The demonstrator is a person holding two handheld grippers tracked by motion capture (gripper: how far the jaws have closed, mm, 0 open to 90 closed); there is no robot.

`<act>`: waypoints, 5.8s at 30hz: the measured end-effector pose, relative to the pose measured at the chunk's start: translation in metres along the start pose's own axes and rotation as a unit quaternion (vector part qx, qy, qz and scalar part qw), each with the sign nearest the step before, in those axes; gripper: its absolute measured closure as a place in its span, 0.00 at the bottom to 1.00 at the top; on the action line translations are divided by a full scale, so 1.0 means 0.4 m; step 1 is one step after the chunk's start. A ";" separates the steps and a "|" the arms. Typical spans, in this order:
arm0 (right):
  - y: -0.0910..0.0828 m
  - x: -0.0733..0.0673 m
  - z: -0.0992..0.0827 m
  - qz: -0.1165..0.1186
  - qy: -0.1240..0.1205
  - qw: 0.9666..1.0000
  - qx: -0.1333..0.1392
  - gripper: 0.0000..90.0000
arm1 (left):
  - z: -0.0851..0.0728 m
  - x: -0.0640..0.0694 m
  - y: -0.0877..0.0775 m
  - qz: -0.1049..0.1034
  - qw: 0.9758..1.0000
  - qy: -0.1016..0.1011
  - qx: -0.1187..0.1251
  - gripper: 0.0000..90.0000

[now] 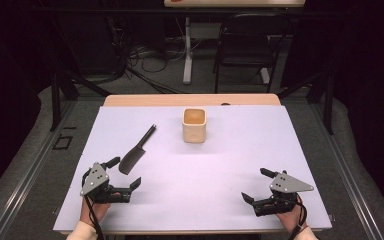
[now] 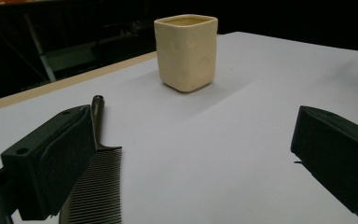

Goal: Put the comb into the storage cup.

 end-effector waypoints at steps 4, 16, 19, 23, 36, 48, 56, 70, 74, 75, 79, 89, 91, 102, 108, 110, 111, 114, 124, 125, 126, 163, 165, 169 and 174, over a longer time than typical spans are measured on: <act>0.000 0.000 0.000 -0.001 0.004 1.000 0.000 0.00 | 0.008 -0.004 0.012 0.002 1.000 0.002 0.001 0.00; 0.005 0.002 0.001 0.001 0.002 1.000 -0.001 0.00 | 0.030 -0.031 0.038 0.019 1.000 -0.010 -0.007 0.00; 0.002 0.003 0.000 0.002 0.004 1.000 0.001 0.00 | 0.037 -0.038 0.046 0.023 1.000 -0.011 -0.012 0.00; 0.002 0.000 0.001 0.003 0.003 1.000 0.002 0.00 | 0.044 -0.047 0.058 0.027 0.999 -0.014 -0.018 0.00; 0.001 0.001 0.001 0.001 0.002 1.000 0.002 0.00 | 0.084 -0.082 0.109 0.036 0.998 -0.028 -0.040 0.00; 0.002 0.000 0.002 0.003 0.002 1.000 0.000 0.00 | 0.109 -0.130 0.156 0.060 0.996 -0.047 -0.055 0.00; 0.002 -0.001 0.002 0.001 0.000 1.000 -0.003 0.00 | 0.111 -0.160 0.197 0.065 0.993 -0.052 -0.082 0.00; 0.004 0.001 -0.001 0.002 0.000 1.000 -0.010 0.00 | 0.134 -0.227 0.284 0.086 0.985 -0.070 -0.133 0.00; 0.003 0.002 -0.001 0.002 0.000 1.000 -0.011 0.00 | 0.148 -0.242 0.310 0.095 0.982 -0.071 -0.149 0.00; 0.003 0.002 -0.001 0.002 0.001 1.000 -0.011 0.00 | 0.151 -0.246 0.316 0.097 0.981 -0.072 -0.155 0.00; 0.003 0.002 -0.002 0.004 0.002 1.000 -0.012 0.00 | 0.159 -0.260 0.342 0.109 0.977 -0.074 -0.169 0.00; 0.004 0.003 -0.003 0.005 0.003 1.000 -0.014 0.00 | 0.158 -0.273 0.398 0.142 0.967 -0.078 -0.194 0.21; 0.004 0.003 -0.003 0.005 0.004 1.000 -0.013 0.00 | 0.157 -0.274 0.407 0.145 0.967 -0.075 -0.195 0.25; 0.003 0.001 -0.002 0.009 0.000 1.000 -0.014 0.00 | 0.144 -0.276 0.457 0.144 0.960 -0.092 -0.221 0.79; 0.006 0.000 -0.002 0.012 0.000 1.000 -0.013 0.00 | 0.138 -0.285 0.466 0.151 0.957 -0.113 -0.222 0.98; 0.005 -0.001 -0.001 0.012 -0.001 1.000 -0.015 0.00 | 0.132 -0.288 0.470 0.156 0.956 -0.120 -0.220 1.00; 0.006 -0.002 -0.001 0.012 -0.001 1.000 -0.013 0.00 | 0.130 -0.289 0.472 0.157 0.954 -0.122 -0.223 1.00; 0.007 -0.001 -0.002 0.012 0.000 1.000 -0.016 0.00 | 0.129 -0.292 0.477 0.159 0.954 -0.129 -0.218 1.00; 0.006 -0.001 -0.002 0.013 0.000 1.000 -0.015 0.00 | 0.125 -0.294 0.493 0.169 0.952 -0.137 -0.215 1.00; 0.006 0.000 -0.002 0.012 0.002 1.000 -0.014 0.00 | 0.122 -0.292 0.496 0.170 0.951 -0.140 -0.216 1.00; 0.007 0.000 -0.003 0.011 0.004 1.000 -0.014 0.00 | 0.121 -0.292 0.497 0.172 0.951 -0.141 -0.217 1.00; 0.002 -0.004 -0.001 0.013 -0.004 1.000 -0.007 0.00 | 0.106 -0.221 0.532 0.138 0.953 -0.126 -0.239 1.00; 0.003 -0.003 -0.002 0.012 -0.001 1.000 -0.009 0.00 | 0.105 -0.218 0.530 0.137 0.954 -0.125 -0.237 1.00; 0.002 -0.005 -0.001 0.013 -0.002 1.000 -0.009 0.00 | 0.105 -0.212 0.529 0.136 0.954 -0.122 -0.237 1.00; 0.000 -0.003 -0.002 0.012 -0.001 1.000 -0.009 0.00 | 0.110 -0.201 0.527 0.130 0.955 -0.114 -0.242 1.00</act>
Point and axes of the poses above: each handheld gripper's, and its own axes: y roughly forward along the jaws, z roughly out of its top, x roughly to its right, the point moved 1 cm from there along y, roughly forward along the jaws, and after that the axes turned 7 degrees about -y, right-handed, at the moved point
